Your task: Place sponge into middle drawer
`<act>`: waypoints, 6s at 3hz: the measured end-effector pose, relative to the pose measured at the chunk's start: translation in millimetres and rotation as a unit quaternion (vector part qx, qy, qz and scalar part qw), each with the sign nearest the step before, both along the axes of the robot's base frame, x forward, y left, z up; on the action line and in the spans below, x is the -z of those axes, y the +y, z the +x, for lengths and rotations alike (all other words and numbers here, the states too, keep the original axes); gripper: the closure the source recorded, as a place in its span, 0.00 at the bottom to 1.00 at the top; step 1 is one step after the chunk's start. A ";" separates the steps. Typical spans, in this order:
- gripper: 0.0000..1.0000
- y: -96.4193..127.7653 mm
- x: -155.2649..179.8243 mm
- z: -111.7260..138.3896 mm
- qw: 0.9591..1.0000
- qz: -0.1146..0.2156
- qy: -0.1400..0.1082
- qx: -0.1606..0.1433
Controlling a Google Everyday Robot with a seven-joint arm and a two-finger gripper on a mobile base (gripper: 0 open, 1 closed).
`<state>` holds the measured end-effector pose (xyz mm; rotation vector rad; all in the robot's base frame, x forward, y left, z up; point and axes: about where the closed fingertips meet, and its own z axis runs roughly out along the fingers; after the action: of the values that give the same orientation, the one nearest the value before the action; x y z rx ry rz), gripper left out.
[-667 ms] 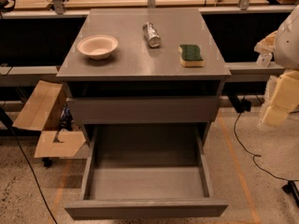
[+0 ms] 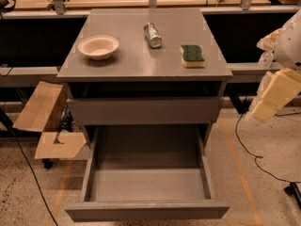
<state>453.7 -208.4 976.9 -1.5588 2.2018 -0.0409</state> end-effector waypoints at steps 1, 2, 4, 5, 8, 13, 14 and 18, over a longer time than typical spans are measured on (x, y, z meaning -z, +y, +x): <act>0.00 11.4 7.4 30.2 0.995 0.089 -0.032 0.034; 0.00 23.1 14.5 81.5 0.979 0.180 -0.072 0.062; 0.00 31.1 21.9 178.8 0.943 0.296 -0.125 0.083; 0.00 34.2 33.8 218.8 0.935 0.319 -0.121 0.093; 0.00 40.2 65.9 228.6 0.938 0.312 -0.114 0.102; 0.18 48.9 131.6 337.8 0.901 0.381 -0.136 0.160; 0.41 49.5 135.5 344.1 0.899 0.385 -0.132 0.160; 1.00 70.3 77.1 254.0 0.923 0.364 -0.094 0.082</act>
Offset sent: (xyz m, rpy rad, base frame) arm 0.1545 0.0260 -0.0154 0.5922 -0.2795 -0.2100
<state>707.7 -138.1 899.8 -0.9096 1.8658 0.5002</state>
